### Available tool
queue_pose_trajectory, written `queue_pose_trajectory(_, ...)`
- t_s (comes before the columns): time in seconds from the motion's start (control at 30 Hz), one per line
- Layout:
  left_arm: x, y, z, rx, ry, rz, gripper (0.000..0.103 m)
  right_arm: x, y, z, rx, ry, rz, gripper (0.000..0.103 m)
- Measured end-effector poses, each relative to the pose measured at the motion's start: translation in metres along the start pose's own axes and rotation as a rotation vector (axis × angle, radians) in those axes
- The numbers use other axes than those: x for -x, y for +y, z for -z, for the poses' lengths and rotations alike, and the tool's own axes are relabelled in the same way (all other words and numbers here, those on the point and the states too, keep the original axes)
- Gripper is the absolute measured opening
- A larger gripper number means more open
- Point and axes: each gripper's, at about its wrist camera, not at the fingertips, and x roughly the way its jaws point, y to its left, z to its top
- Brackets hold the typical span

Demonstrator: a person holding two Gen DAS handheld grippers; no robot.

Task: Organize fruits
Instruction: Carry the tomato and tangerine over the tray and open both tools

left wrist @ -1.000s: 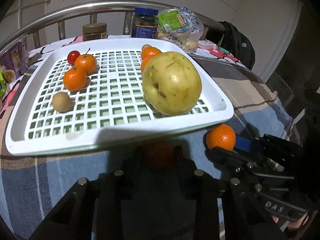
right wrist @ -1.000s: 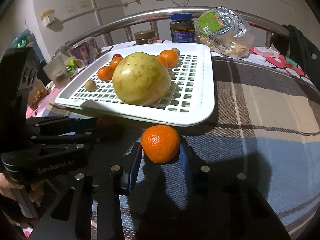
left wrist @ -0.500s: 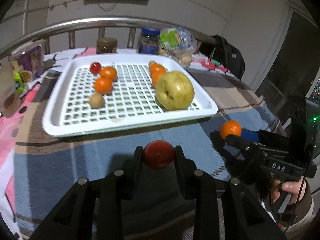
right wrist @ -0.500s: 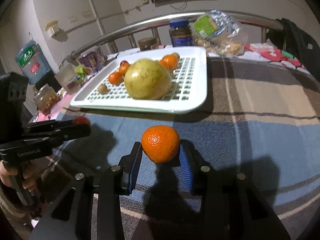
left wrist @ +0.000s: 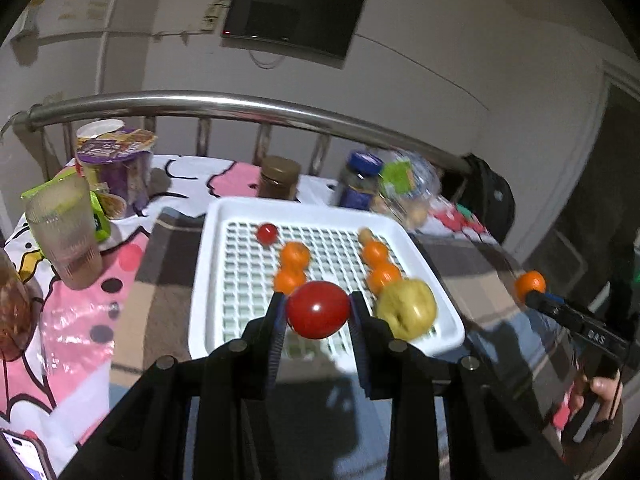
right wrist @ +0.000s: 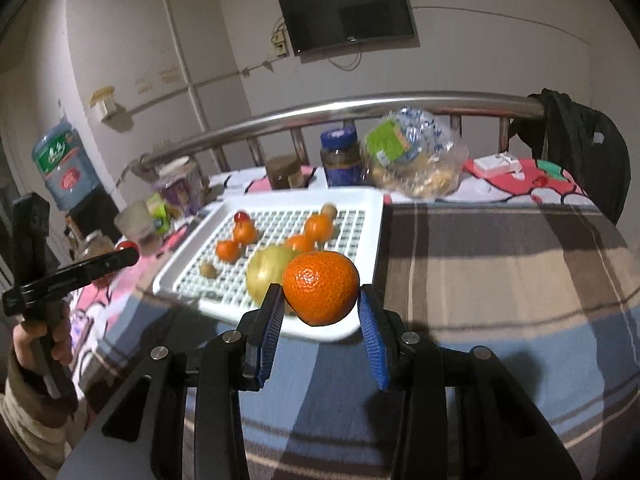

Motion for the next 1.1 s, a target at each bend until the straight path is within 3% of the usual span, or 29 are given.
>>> queue_pose_trajectory(0.5,-0.085,0.038,-0.031,0.091,0.113,-0.11,0.033,-0.087,0.004,-0.037,-0.014,0.131,0.044,0.036)
queue_pose_trajectory(1.1,-0.147,0.064,-0.032,0.103,0.196,-0.187,0.033,-0.179,0.005,-0.047,0.021,0.293,0.111,0.036)
